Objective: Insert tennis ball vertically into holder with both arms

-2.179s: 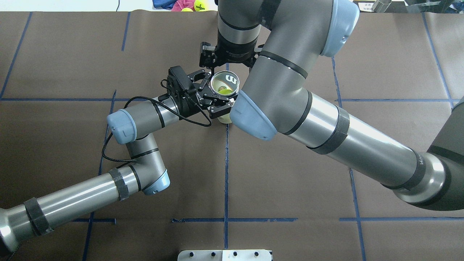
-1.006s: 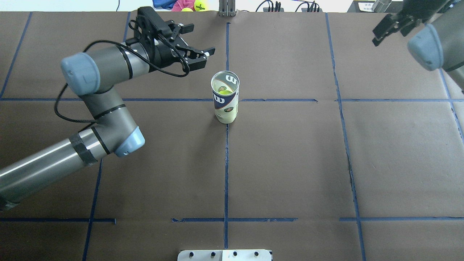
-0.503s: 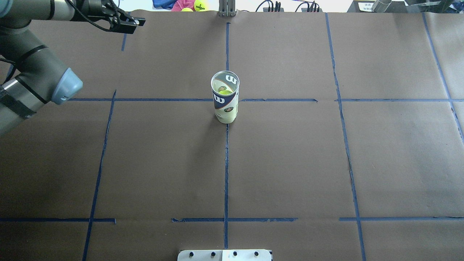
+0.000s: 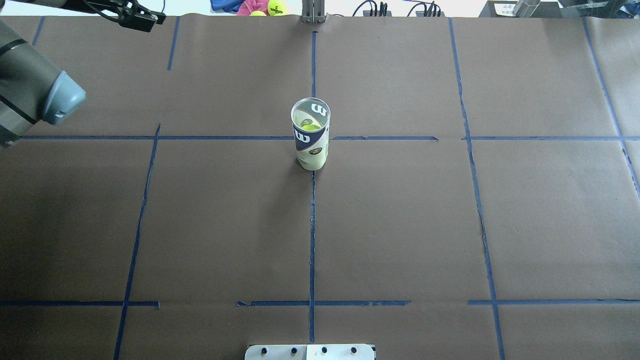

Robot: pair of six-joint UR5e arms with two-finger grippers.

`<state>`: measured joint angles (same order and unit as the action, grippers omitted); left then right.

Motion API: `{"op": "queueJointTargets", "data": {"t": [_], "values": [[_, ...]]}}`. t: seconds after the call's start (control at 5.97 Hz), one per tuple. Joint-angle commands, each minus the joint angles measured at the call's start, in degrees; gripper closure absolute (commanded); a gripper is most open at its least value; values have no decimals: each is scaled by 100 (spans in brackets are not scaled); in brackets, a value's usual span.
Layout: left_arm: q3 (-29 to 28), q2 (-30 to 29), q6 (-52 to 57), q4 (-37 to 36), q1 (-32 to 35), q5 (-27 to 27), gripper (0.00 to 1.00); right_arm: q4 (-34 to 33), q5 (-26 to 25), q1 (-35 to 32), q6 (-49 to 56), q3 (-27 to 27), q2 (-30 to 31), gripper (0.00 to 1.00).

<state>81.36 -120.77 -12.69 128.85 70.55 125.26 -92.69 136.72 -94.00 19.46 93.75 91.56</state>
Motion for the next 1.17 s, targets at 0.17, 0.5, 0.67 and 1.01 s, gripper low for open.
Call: {"op": "queueJointTargets", "data": {"t": [0.17, 0.5, 0.67, 1.01], "values": [[46, 462, 248, -2266, 792, 921, 0, 215, -14, 152, -961, 170, 82, 0], [-24, 738, 1290, -3594, 986, 869, 0, 278, -22, 294, -1041, 170, 73, 0], [63, 1096, 2192, -4230, 1309, 860, 0, 278, -14, 294, -1050, 170, 73, 0], [369, 1920, 2262, -4895, 1716, 886, 0, 269, -14, 294, -1050, 161, 73, 0]]}}
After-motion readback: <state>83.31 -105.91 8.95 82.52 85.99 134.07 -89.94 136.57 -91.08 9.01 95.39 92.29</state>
